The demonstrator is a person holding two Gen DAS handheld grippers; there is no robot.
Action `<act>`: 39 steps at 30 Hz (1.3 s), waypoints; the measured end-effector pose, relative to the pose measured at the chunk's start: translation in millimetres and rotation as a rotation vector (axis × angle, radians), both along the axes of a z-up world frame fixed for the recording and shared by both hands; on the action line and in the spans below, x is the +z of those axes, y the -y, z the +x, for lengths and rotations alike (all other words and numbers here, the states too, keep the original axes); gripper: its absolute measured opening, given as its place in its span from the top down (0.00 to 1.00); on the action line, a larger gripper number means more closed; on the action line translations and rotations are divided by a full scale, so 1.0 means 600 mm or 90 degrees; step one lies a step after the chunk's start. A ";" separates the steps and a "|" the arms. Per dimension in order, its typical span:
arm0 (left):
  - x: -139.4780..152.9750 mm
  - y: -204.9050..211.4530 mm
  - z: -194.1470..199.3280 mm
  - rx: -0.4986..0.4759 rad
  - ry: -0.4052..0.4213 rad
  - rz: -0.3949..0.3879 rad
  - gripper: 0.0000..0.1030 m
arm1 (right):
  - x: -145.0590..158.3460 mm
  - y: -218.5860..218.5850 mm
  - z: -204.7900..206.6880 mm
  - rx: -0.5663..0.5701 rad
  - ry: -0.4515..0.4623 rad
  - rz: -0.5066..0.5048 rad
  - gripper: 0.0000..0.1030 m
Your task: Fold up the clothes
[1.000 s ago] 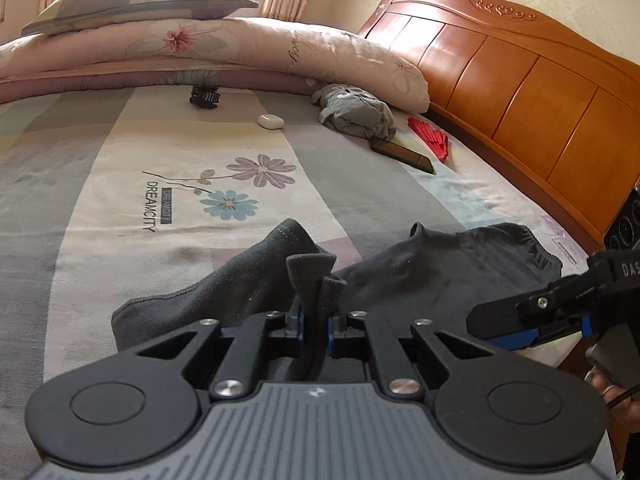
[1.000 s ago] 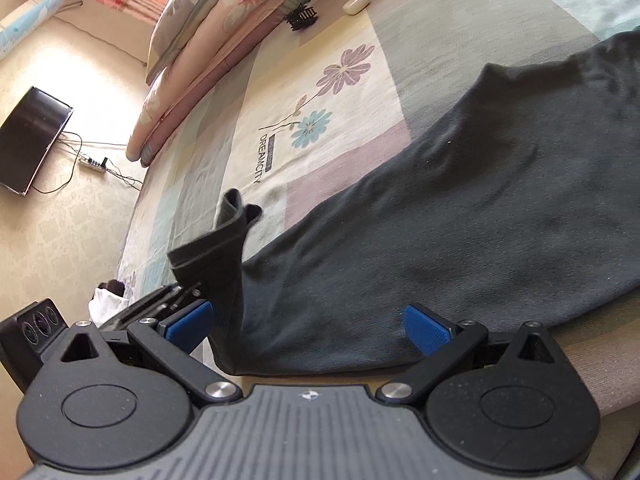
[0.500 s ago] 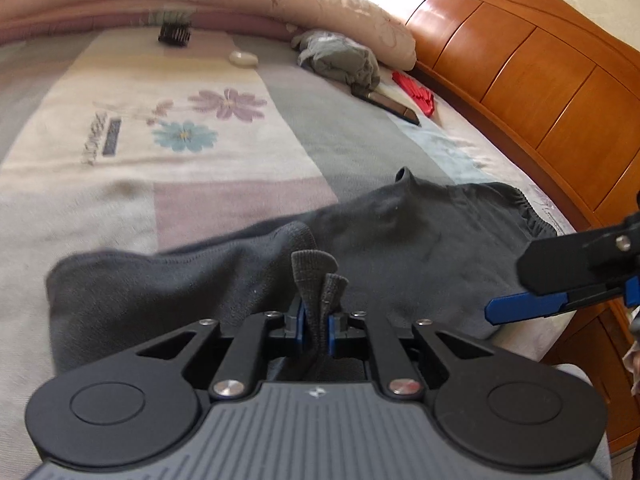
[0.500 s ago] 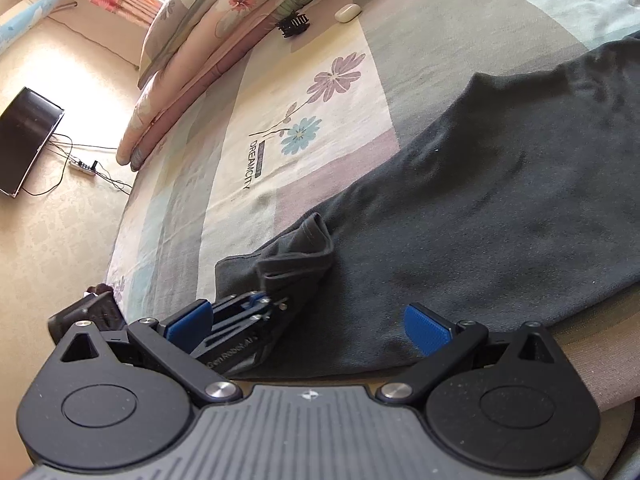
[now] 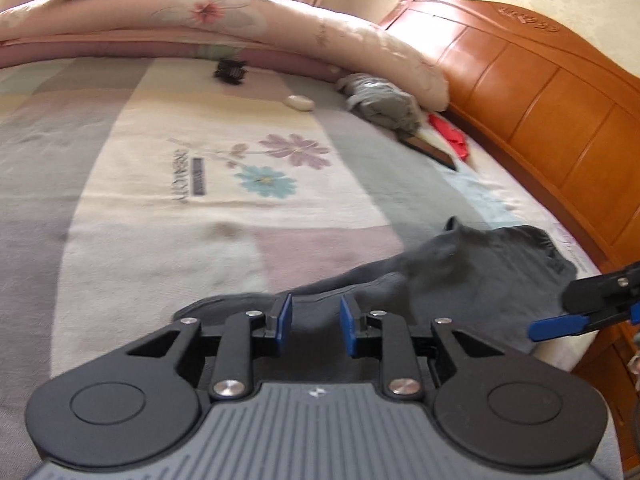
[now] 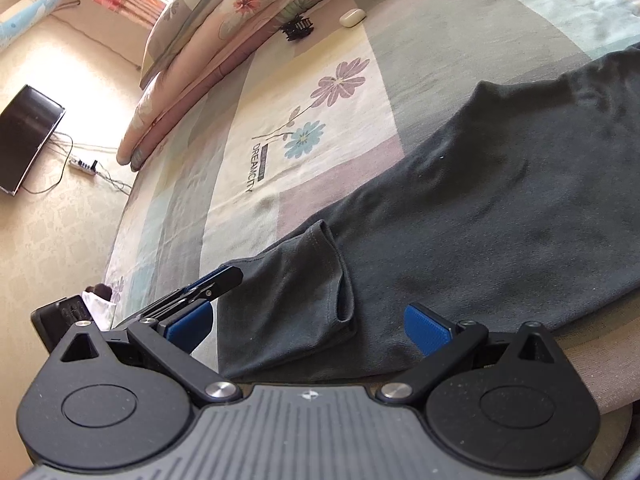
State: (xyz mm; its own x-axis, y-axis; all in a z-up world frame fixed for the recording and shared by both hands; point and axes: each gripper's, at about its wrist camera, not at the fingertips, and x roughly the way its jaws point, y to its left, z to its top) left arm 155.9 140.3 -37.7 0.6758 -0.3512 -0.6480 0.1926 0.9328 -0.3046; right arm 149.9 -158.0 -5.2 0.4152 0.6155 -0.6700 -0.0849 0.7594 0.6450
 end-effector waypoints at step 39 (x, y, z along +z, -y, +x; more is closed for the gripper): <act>-0.033 -0.012 -0.035 0.000 -0.012 -0.039 0.65 | -0.147 -0.031 0.085 0.101 -0.059 0.251 0.01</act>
State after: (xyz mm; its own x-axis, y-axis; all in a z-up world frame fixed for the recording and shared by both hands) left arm 134.7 147.3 -57.5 0.6637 -0.3908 -0.6377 0.1864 0.9121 -0.3650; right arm 200.6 -139.5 -93.2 0.2443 0.8829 -0.4010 -0.1088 0.4359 0.8934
